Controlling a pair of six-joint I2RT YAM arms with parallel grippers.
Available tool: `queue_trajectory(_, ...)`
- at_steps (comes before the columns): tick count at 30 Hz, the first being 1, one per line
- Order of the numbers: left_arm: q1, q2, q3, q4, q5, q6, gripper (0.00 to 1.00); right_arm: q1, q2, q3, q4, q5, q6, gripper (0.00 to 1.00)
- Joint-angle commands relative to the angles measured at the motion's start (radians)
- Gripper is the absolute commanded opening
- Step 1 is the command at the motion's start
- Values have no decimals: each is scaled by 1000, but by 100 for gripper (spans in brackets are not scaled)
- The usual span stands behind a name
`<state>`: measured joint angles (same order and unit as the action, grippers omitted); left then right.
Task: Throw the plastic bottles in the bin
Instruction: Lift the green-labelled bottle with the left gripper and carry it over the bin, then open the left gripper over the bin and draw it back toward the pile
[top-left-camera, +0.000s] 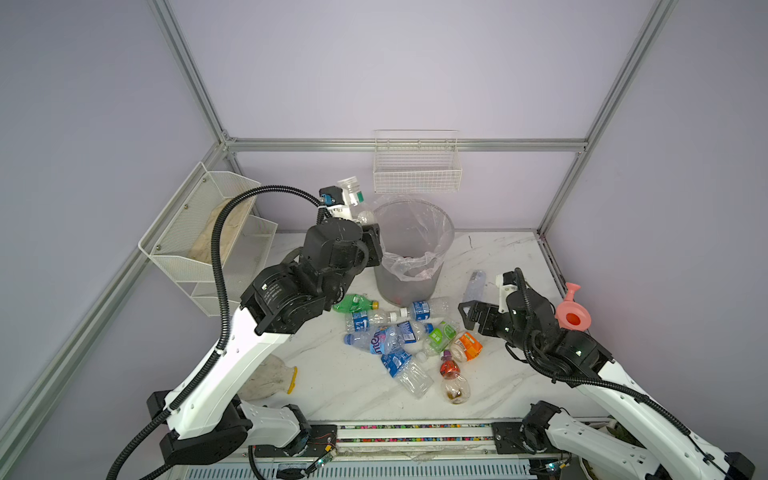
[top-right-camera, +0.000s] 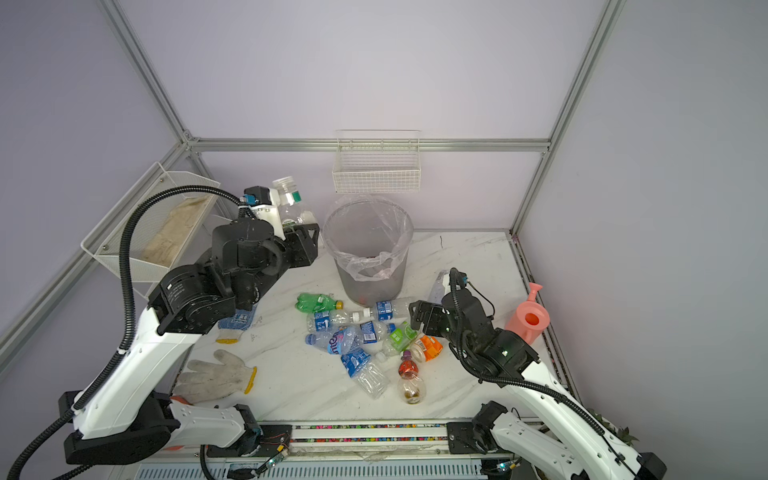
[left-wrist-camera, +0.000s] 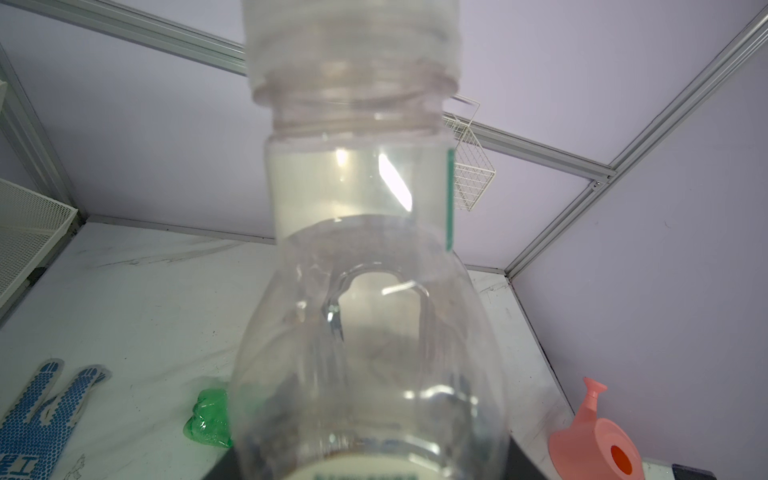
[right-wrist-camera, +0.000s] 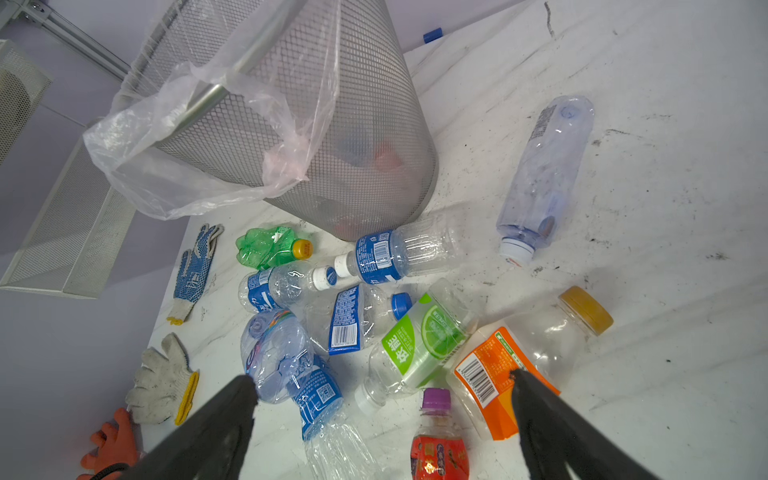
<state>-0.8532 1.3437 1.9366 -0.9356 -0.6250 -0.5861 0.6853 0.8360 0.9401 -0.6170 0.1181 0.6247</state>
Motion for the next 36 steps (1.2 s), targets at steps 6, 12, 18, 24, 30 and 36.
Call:
queue_trajectory(6, -5, 59, 170, 55, -1, 70, 31, 1, -11, -7, -8, 7, 15, 97)
queue_trajectory(12, -5, 121, 186, 100, -20, 111, 32, -1, -12, -2, -10, 7, 16, 97)
queue_trajectory(18, -4, 258, 187, 257, -77, 275, 40, 0, 0, 29, -20, 3, 23, 97)
queue_trajectory(24, 74, 552, 600, 20, 118, 303, 100, 2, 13, 106, -47, 5, 18, 97)
queue_trajectory(30, 8, 429, 532, 109, 50, 329, 100, 0, -35, 118, -47, 5, 23, 97)
queue_trajectory(36, -11, 321, 401, 114, 45, 317, 100, 1, -44, 112, -70, -5, 32, 97)
